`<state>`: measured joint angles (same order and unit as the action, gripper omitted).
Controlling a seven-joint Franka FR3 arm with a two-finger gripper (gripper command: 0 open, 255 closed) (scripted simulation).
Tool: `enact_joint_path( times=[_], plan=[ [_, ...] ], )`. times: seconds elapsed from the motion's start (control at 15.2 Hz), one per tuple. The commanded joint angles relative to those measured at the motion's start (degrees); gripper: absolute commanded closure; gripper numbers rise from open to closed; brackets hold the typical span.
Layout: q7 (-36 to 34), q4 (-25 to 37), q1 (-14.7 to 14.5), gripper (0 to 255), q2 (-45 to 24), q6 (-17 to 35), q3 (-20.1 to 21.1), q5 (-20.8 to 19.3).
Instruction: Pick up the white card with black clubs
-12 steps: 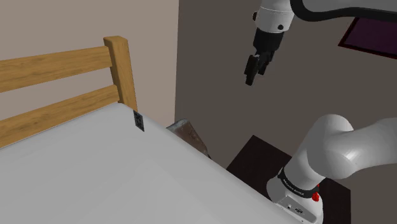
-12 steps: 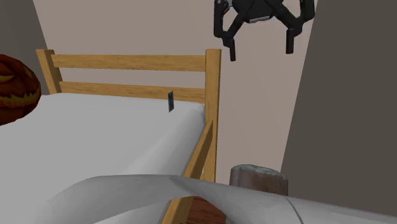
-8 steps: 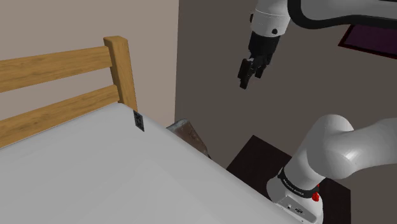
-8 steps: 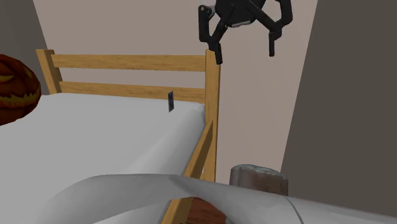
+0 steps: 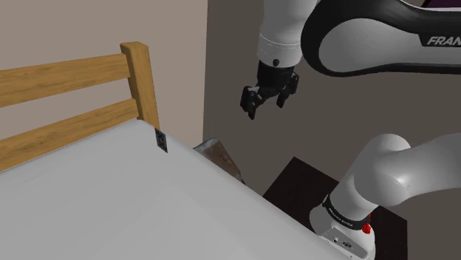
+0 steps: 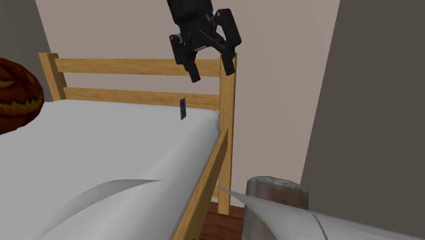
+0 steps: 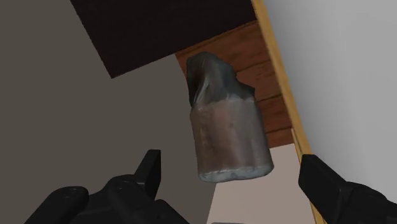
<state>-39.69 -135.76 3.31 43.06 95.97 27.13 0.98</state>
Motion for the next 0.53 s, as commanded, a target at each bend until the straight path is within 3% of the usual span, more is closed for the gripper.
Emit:
enact_joint_path(
  times=[0.0,0.26,0.46],
  plan=[
    [-7.6,1.8,2.1,0,-2.7,1.4,5.0,0.1],
    [-22.5,7.5,8.2,0,-10.3,3.2,15.7,-1.9],
    [-34.5,13.3,14.8,0,-17.7,3.3,25.2,-5.9]
  ],
)
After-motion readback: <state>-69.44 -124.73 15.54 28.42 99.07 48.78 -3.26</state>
